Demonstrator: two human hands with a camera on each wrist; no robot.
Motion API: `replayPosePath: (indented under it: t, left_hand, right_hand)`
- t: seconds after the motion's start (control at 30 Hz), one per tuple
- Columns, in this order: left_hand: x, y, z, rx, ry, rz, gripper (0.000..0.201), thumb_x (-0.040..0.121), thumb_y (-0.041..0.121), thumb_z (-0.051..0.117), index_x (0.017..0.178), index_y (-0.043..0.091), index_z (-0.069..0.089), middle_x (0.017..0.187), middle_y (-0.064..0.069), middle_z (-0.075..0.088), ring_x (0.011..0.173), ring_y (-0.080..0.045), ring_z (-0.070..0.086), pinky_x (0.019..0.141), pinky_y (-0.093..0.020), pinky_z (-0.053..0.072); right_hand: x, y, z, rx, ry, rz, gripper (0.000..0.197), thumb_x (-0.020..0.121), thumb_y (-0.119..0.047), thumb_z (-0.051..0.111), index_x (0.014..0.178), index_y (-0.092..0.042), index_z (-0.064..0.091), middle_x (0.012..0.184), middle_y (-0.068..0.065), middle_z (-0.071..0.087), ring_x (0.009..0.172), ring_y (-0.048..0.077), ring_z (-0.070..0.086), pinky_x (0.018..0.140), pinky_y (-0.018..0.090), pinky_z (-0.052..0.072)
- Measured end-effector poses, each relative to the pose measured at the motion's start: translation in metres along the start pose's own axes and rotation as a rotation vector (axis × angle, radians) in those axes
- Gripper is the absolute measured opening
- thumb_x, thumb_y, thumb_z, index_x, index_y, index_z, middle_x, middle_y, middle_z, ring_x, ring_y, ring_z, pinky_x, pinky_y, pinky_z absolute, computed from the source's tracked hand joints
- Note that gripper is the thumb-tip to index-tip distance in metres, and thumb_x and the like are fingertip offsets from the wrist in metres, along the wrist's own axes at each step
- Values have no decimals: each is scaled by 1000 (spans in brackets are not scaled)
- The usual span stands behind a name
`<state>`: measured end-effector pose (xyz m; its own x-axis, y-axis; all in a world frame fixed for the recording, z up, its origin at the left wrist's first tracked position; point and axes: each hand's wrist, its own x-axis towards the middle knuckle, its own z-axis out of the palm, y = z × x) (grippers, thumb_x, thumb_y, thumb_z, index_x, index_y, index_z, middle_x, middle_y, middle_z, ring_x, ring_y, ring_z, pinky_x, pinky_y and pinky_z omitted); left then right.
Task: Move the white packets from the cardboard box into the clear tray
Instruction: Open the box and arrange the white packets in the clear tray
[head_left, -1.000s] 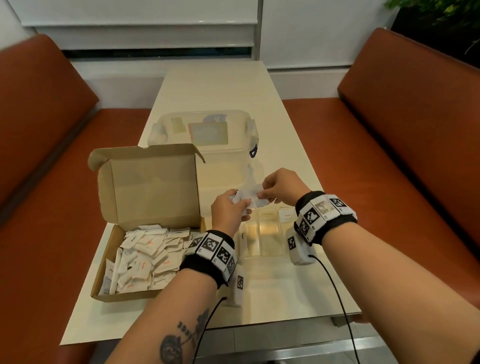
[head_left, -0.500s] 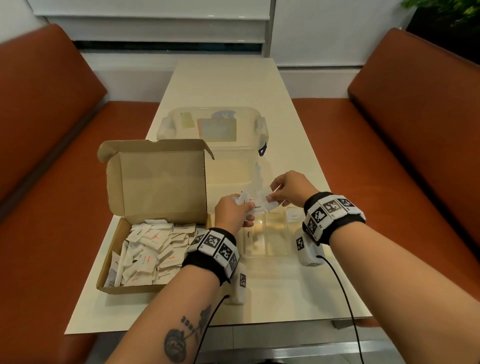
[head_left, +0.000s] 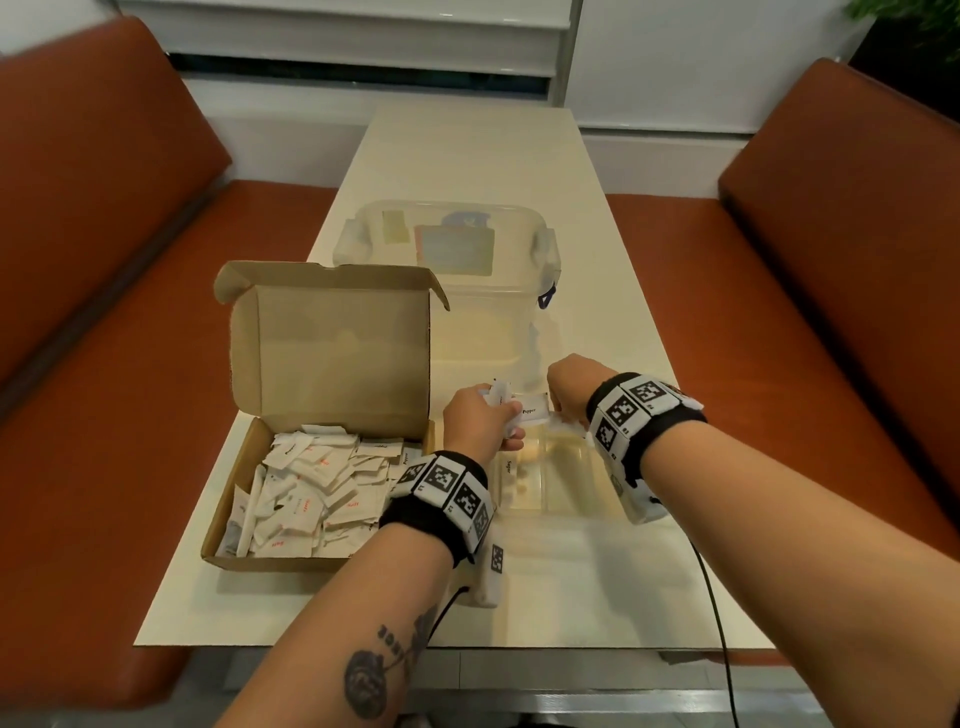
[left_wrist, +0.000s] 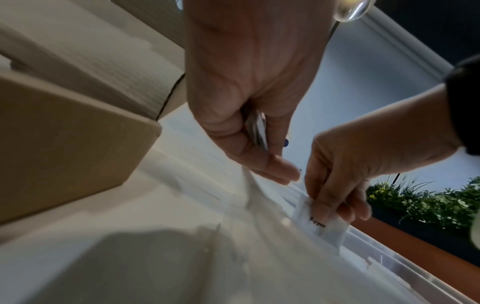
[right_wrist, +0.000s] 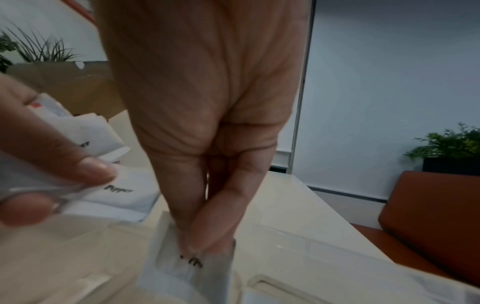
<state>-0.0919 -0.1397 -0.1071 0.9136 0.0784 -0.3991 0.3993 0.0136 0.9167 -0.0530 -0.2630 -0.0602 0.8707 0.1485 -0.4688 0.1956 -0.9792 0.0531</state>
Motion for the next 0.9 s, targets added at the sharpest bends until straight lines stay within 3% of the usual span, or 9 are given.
replayPosePath:
  t: [0.03, 0.1, 0.17, 0.33, 0.43, 0.47, 0.6, 0.8, 0.9]
  left_hand:
    - [-1, 0, 0, -3, 0, 2, 9, 88, -1, 62, 91, 5, 56, 92, -20, 58, 51, -22, 56, 49, -31, 56]
    - [0, -2, 0, 9, 11, -2, 30, 88, 1, 63, 116, -3, 54, 97, -20, 60, 53, -21, 59, 48, -29, 57]
    - [1, -2, -1, 22, 18, 1, 40, 88, 2, 63, 125, -3, 49, 96, -19, 61, 54, -20, 61, 47, -27, 57]
    - [2, -2, -1, 57, 14, -2, 41, 88, 4, 64, 125, -3, 50, 102, -22, 62, 56, -21, 63, 54, -32, 59]
    - [1, -1, -2, 68, 5, 0, 9, 87, 3, 64, 95, 4, 59, 93, -20, 62, 54, -21, 63, 55, -35, 60]
    - [0, -1, -2, 67, 5, -2, 8, 87, 3, 64, 91, 5, 59, 92, -20, 62, 54, -21, 63, 56, -36, 60]
    - [2, -1, 0, 75, 7, -11, 43, 87, 4, 65, 127, -3, 50, 98, -19, 62, 56, -20, 65, 57, -36, 60]
    - [1, 0, 0, 83, 11, -10, 42, 86, 2, 65, 125, -3, 51, 83, -12, 60, 55, -20, 63, 58, -36, 60]
    - [1, 1, 0, 92, 4, -15, 39, 87, 2, 64, 123, -6, 52, 85, -14, 60, 54, -21, 61, 57, -35, 60]
  right_hand:
    - [1, -3, 0, -2, -13, -9, 18, 89, -1, 55, 105, 1, 64, 106, 15, 66, 89, 30, 64, 72, 28, 47]
    - [3, -7, 0, 13, -31, -22, 20, 90, 0, 54, 105, 0, 66, 109, 15, 66, 97, 30, 64, 76, 28, 48]
    - [5, -8, 3, 21, -42, -28, 22, 90, 1, 54, 107, -1, 67, 112, 14, 66, 101, 30, 64, 82, 29, 49]
    - [9, -8, 15, 37, -64, -10, 24, 91, 0, 51, 110, 0, 66, 116, 15, 64, 105, 30, 63, 87, 31, 48]
    - [9, -7, 18, 11, -45, -12, 23, 91, 0, 50, 109, 0, 65, 114, 16, 64, 103, 31, 63, 82, 30, 48]
    - [8, -6, 19, -4, -29, -15, 23, 91, 0, 49, 108, 0, 65, 112, 16, 65, 101, 31, 63, 79, 29, 47]
    - [9, -2, 22, -36, 8, -30, 20, 90, 3, 47, 102, 2, 63, 106, 18, 65, 97, 31, 63, 70, 26, 41]
    - [10, 0, 26, -64, 59, -60, 21, 90, 2, 48, 106, 1, 62, 106, 16, 64, 97, 31, 63, 71, 27, 41]
    - [9, 0, 29, -40, 96, -64, 24, 91, 0, 45, 108, -2, 62, 107, 15, 63, 99, 31, 62, 73, 27, 42]
